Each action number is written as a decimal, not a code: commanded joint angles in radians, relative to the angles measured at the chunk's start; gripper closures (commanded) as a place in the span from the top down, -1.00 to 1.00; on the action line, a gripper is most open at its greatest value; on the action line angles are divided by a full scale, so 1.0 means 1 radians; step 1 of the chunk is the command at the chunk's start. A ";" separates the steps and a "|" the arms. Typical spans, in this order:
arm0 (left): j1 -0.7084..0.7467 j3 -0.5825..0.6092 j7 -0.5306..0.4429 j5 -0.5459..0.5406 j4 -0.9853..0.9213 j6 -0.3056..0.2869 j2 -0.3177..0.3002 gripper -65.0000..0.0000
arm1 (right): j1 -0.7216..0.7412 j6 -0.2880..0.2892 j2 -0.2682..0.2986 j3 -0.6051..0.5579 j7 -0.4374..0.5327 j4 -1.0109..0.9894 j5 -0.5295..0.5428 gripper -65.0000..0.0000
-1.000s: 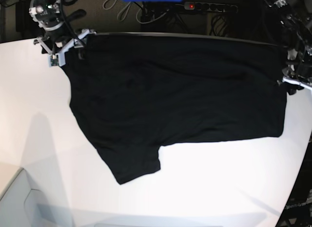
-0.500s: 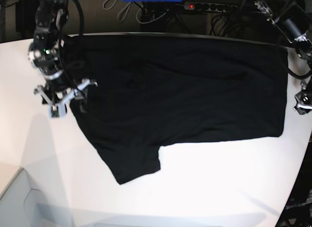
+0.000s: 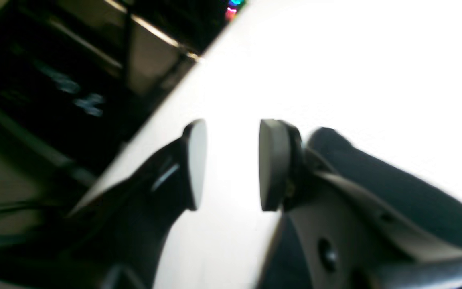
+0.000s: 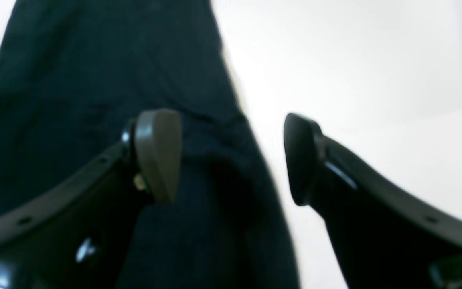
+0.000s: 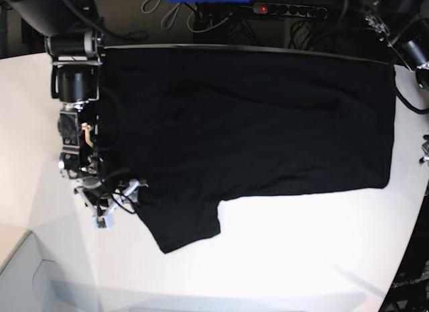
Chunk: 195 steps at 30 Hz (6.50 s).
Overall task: Layout the t-shirt on the table in an organized manner, then fold the t-shirt properly
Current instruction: 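Grasp the hem corners of the black shirt with both grippers, then lift the hem corners and fold them over toward the held collar edge, then lay the folded hem down and move the right gripper to the sleeve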
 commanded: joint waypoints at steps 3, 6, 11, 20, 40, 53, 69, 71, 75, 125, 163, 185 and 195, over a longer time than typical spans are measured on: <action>-0.020 0.040 -0.080 0.037 0.012 -0.012 -0.019 -0.34 | 0.060 0.003 0.015 0.003 0.076 -0.095 0.004 0.25; -0.023 0.054 -0.106 0.049 -0.037 -0.012 -0.019 -0.34 | 0.072 0.003 0.028 0.003 0.109 -0.175 0.004 0.25; -0.085 0.054 -0.128 0.055 -0.194 -0.012 -0.024 -0.34 | 0.054 0.003 0.029 -0.084 0.142 -0.204 0.004 0.24; -0.138 0.096 -0.183 0.055 -0.312 -0.012 -0.031 -0.34 | 0.029 0.003 0.028 -0.164 0.146 -0.205 0.004 0.00; -0.227 0.319 -0.386 0.052 -0.534 -0.013 -0.034 -0.34 | -0.011 0.003 0.029 -0.164 0.142 -0.209 0.004 -1.00; -0.266 0.350 -0.458 0.055 -0.613 -0.013 -0.027 -0.34 | -0.012 0.003 0.029 -0.164 0.138 -0.209 0.004 -1.00; -0.310 0.517 -0.602 0.049 -0.798 -0.006 -0.028 -0.36 | -0.012 0.003 0.029 -0.164 0.138 -0.209 0.004 -1.00; -0.309 0.517 -0.602 0.049 -0.798 -0.006 -0.027 -0.45 | -0.012 0.003 0.029 -0.164 0.138 -0.209 0.004 -1.00; -0.302 0.517 -0.602 0.048 -0.798 -0.004 -0.027 -1.00 | -0.012 0.003 0.029 -0.164 0.141 -0.209 0.004 -1.00; 0.305 0.064 -0.037 -0.202 0.382 -0.013 0.116 -1.00 | -0.710 0.005 0.049 0.064 0.144 0.850 0.009 -1.00; 0.428 0.034 -0.045 -0.195 0.276 -0.015 0.142 -1.00 | -0.962 0.005 0.046 0.055 0.201 0.866 0.006 -1.00; 0.245 0.035 -0.047 -0.077 -0.034 -0.201 0.119 -1.00 | -0.738 0.005 0.037 0.054 0.035 0.493 0.006 -0.67; 0.182 0.032 -0.047 -0.008 -0.057 -0.241 0.119 -1.00 | -0.801 0.005 0.055 0.115 0.021 0.703 0.006 -0.22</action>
